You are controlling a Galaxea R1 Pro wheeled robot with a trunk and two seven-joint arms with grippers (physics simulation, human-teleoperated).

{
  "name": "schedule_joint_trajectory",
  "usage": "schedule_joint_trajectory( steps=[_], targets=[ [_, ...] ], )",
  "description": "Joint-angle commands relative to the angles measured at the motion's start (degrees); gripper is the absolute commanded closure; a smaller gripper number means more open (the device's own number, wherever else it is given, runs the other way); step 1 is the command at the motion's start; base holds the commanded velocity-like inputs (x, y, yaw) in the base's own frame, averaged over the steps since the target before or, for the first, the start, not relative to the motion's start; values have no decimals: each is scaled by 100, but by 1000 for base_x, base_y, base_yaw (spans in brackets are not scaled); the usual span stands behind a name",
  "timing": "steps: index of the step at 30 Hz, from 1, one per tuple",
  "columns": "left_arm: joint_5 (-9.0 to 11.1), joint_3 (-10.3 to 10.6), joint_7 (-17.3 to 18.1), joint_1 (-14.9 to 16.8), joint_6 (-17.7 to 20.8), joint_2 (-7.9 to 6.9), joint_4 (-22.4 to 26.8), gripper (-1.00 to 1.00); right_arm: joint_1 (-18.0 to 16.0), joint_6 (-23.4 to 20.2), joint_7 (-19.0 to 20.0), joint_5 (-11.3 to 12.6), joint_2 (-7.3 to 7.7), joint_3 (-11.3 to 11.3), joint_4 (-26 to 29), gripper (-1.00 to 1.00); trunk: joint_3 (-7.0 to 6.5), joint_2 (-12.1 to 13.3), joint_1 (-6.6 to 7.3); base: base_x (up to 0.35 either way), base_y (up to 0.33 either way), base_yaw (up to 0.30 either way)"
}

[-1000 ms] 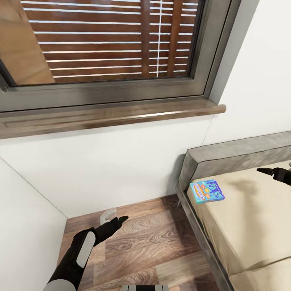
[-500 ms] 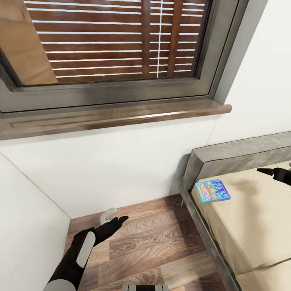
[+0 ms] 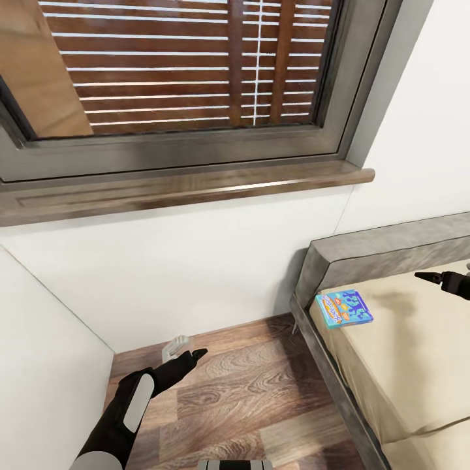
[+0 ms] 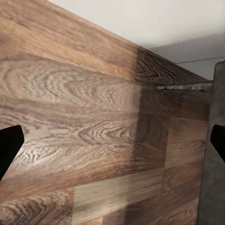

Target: Put all the toys in the child's room - the three board games (two on the bed and one on the table), the two jigsaw puzzles on the table, and the tennis ball on the table - inside the toy box on the table in the child's room.

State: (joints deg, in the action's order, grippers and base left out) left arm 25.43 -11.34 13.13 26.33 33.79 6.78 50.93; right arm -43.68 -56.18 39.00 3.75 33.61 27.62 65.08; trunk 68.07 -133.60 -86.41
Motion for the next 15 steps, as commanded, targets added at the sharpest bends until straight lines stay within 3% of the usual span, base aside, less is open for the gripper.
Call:
schedule_joint_trajectory(
  steps=[1,9,15],
  targets=[
    [16,-29,17,3,48,7,5,-100,-5,-45,-8,37,0,6,1,-100,5,-2,1,0,3,0],
    [15,-28,15,3,48,7,5,-100,-7,-68,-14,38,2,6,4,-100,5,-2,1,0,1,-16],
    [15,-30,14,3,48,7,5,-100,-8,-87,-15,38,-1,7,4,-100,3,-2,1,0,0,-138]
  ],
)
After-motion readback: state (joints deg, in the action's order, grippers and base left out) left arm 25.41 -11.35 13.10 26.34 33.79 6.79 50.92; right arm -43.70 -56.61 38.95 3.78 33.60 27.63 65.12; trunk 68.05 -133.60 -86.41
